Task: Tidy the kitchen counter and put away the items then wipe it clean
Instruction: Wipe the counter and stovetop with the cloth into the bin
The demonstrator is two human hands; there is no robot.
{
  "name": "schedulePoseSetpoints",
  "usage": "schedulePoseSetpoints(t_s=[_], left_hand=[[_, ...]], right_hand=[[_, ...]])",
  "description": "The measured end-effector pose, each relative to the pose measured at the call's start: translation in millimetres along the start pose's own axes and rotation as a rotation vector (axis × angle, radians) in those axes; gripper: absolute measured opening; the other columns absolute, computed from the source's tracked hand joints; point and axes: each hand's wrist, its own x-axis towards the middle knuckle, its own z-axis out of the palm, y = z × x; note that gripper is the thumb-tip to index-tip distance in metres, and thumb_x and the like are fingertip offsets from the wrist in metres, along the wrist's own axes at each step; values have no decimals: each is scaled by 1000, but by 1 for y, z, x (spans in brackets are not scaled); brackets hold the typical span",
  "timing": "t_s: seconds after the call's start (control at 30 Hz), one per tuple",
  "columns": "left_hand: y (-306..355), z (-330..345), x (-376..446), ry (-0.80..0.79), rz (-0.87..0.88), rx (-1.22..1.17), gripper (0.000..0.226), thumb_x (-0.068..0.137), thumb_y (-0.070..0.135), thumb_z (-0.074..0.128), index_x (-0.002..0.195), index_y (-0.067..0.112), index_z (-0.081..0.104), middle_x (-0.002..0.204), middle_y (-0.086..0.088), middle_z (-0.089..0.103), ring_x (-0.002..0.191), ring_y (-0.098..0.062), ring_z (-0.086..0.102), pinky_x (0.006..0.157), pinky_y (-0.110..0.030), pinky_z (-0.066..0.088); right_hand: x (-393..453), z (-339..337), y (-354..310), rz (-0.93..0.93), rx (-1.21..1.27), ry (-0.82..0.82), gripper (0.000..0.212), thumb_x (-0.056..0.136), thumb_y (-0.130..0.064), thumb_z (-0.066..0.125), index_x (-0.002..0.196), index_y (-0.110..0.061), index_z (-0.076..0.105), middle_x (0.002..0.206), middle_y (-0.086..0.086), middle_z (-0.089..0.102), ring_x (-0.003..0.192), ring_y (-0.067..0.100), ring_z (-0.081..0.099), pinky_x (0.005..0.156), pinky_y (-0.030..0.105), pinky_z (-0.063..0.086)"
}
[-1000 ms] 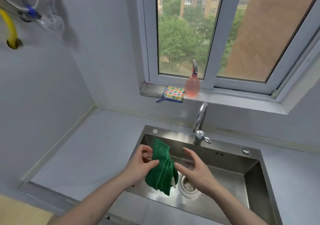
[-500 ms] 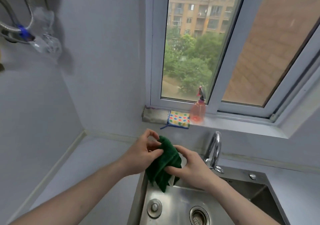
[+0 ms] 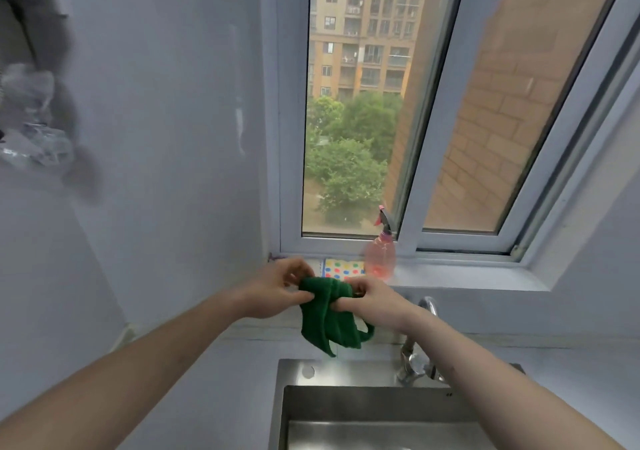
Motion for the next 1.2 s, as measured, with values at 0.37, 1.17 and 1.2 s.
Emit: schedulePoseSetpoints(t_s=[0.37,1.17,1.2], left_hand=[[-52,1,125,145,-326,-383,18,97,10,65,112,16,59,114,-12,64,105,-28,66,88,-41,61],[-98,16,131,197,-24,468,40,88,24,60,128,27,59,136,9,49,128,-15,47,111,-34,41],[-91,13,118,201,2,484,40,88,25,60,128,28,59,137,10,48,129,-13,45,110,-32,41]], right_hand=[[101,-22,11,57,14,276,55,90,-29,75,139,-25,51,128,-10,56,117,11,57,97,29,53],[145,5,61,37,-471,191,69,95,-18,56,159,-27,29,168,-3,17,152,24,23,125,39,22],[134,5,54,15,-458,204,68,97,-18,55,159,-26,28,168,-3,17,153,23,21,126,38,21]])
